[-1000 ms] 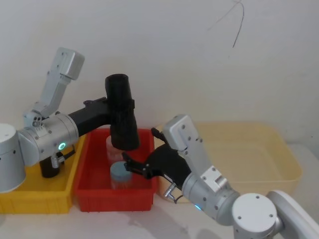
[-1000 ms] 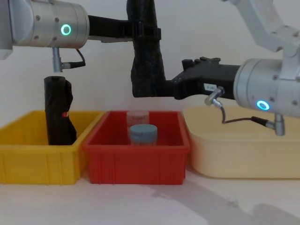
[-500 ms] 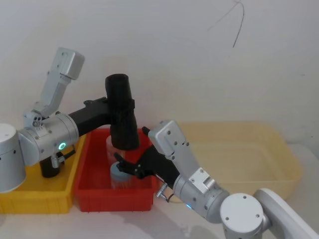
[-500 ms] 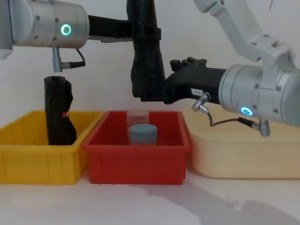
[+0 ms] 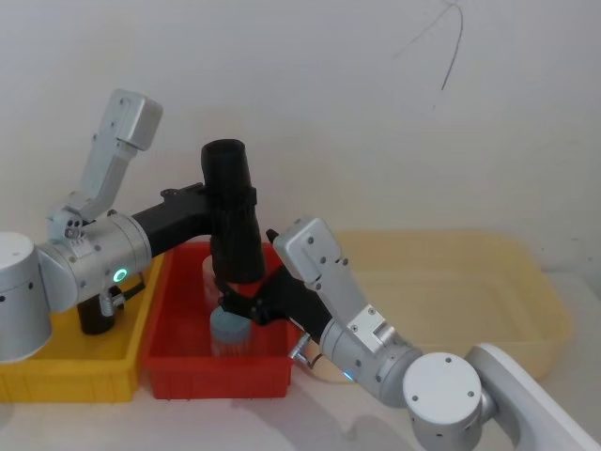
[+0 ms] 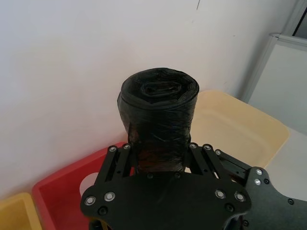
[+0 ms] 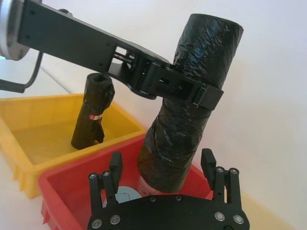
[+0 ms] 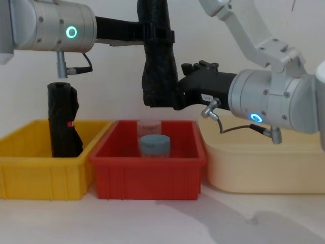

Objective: Pick up the garbage bag with the one hand and transfer it to the other hand.

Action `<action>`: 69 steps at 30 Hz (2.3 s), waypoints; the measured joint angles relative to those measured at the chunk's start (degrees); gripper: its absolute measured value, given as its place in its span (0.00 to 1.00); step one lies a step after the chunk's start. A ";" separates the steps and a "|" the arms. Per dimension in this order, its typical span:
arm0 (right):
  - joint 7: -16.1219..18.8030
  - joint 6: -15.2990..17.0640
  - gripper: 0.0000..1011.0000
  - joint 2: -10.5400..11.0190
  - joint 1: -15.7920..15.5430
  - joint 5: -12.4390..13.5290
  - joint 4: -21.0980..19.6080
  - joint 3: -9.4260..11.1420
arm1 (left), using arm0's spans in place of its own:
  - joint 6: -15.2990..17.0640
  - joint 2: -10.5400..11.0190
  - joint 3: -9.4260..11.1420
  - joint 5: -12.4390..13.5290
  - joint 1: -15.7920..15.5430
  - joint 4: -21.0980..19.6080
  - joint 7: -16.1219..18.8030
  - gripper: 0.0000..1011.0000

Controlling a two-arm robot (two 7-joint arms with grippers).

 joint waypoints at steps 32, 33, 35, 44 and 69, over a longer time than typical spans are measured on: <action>1.44 0.24 0.99 -5.97 5.16 1.28 9.46 2.54 | 0.00 0.00 0.00 0.01 0.01 0.00 0.00 0.45; 1.44 0.24 0.99 -5.97 5.16 1.28 9.46 2.54 | 0.00 0.00 0.00 0.01 0.00 0.00 0.00 0.45; 1.55 0.45 0.98 -6.34 5.50 1.48 9.92 2.74 | 0.00 0.00 0.00 0.01 0.01 0.00 0.00 0.45; 1.88 0.98 0.76 -7.29 6.39 1.97 11.14 3.29 | 0.00 0.00 0.00 0.01 0.01 0.00 0.00 0.45; 2.15 1.46 0.52 -8.07 6.81 2.28 11.84 3.91 | 0.00 -0.01 0.01 -0.01 0.00 0.00 -0.02 0.60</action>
